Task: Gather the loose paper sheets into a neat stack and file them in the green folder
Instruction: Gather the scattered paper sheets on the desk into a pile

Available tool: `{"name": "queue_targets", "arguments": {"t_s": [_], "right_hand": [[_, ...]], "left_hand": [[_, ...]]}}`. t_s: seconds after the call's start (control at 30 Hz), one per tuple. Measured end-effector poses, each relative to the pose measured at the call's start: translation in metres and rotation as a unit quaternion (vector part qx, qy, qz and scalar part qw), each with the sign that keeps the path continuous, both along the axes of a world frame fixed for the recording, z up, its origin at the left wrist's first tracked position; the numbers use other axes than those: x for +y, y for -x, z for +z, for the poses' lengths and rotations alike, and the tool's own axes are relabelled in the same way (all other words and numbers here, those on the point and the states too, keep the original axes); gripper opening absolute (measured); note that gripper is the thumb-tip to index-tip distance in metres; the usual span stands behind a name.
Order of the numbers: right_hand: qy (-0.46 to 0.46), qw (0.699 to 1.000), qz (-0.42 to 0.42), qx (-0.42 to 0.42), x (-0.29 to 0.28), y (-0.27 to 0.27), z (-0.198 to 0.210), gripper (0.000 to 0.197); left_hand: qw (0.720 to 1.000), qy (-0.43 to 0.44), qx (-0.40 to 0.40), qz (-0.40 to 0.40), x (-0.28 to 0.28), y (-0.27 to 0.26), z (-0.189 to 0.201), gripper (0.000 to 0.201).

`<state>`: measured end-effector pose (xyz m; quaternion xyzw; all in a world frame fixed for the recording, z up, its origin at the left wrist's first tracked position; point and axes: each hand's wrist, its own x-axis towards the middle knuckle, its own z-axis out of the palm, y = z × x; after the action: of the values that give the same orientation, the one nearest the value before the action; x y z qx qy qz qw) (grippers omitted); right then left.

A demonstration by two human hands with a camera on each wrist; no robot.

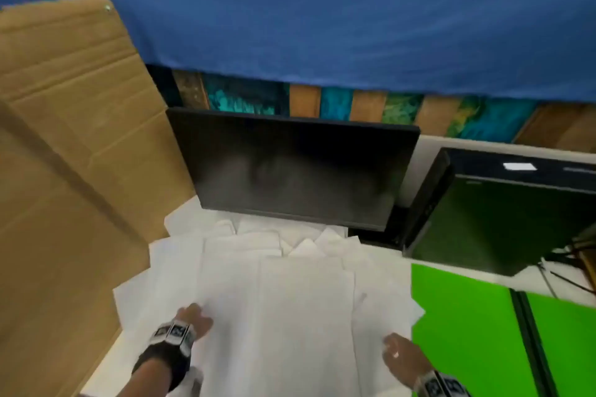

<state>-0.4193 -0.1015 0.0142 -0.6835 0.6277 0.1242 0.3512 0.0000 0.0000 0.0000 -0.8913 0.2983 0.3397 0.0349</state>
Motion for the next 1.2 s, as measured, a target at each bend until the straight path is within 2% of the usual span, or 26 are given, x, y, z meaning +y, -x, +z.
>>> {"name": "queue_targets", "arguments": {"t_s": [0.1,0.2,0.33,0.4,0.47,0.5,0.57,0.63,0.7,0.9,0.97,1.07,1.13,1.2], "right_hand": [[-0.017,0.998,-0.063,-0.01,-0.006,-0.034,-0.006,0.049],[-0.021,0.993,-0.116,-0.017,-0.002,-0.062,-0.012,0.047],[0.003,0.979,-0.196,-0.062,0.008,-0.101,-0.022,0.048],[0.003,0.97,-0.232,-0.076,0.015,-0.12,-0.028,0.048],[0.008,0.961,-0.262,-0.091,0.021,-0.135,-0.033,0.047],[0.013,0.958,-0.269,-0.097,0.024,-0.142,-0.037,0.045],[0.018,0.956,-0.273,-0.106,0.029,-0.156,-0.038,0.039],[0.002,0.953,-0.28,-0.118,0.034,-0.166,-0.038,0.039],[-0.015,0.946,-0.295,-0.132,0.038,-0.17,-0.037,0.045],[-0.034,0.905,-0.379,-0.19,0.042,-0.167,-0.039,0.052],[-0.056,0.9,-0.382,-0.205,0.046,-0.167,-0.037,0.058],[-0.069,0.896,-0.387,-0.208,0.047,-0.167,-0.031,0.056],[-0.046,0.886,-0.407,-0.215,0.043,-0.162,-0.028,0.051],[-0.018,0.874,-0.432,-0.223,0.037,-0.154,-0.025,0.043]], "left_hand": [[0.993,-0.011,0.003,0.118,0.006,-0.014,0.005,0.069],[0.99,0.001,0.036,0.138,0.002,-0.016,0.009,0.08],[0.977,0.1,0.118,0.149,-0.009,-0.016,-0.008,0.078],[0.958,0.153,0.167,0.175,-0.013,-0.014,-0.017,0.079],[0.933,0.193,0.227,0.204,-0.017,-0.008,-0.015,0.069],[0.929,0.196,0.245,0.195,-0.019,-0.005,-0.014,0.062],[0.941,0.186,0.247,0.14,-0.022,0.001,-0.012,0.054],[0.956,0.158,0.24,0.055,-0.021,0.004,-0.015,0.051],[0.962,0.141,0.235,0.003,-0.019,0.004,-0.02,0.052],[0.965,0.112,0.235,-0.017,-0.012,0.004,-0.021,0.023],[0.966,0.093,0.238,-0.037,-0.012,0.005,-0.02,0.025],[0.956,0.091,0.265,-0.085,-0.018,0.006,-0.017,0.02],[0.956,0.114,0.263,-0.066,-0.019,0.001,-0.015,0.015],[0.965,0.159,0.207,-0.007,-0.019,-0.012,-0.014,0.021]]}}
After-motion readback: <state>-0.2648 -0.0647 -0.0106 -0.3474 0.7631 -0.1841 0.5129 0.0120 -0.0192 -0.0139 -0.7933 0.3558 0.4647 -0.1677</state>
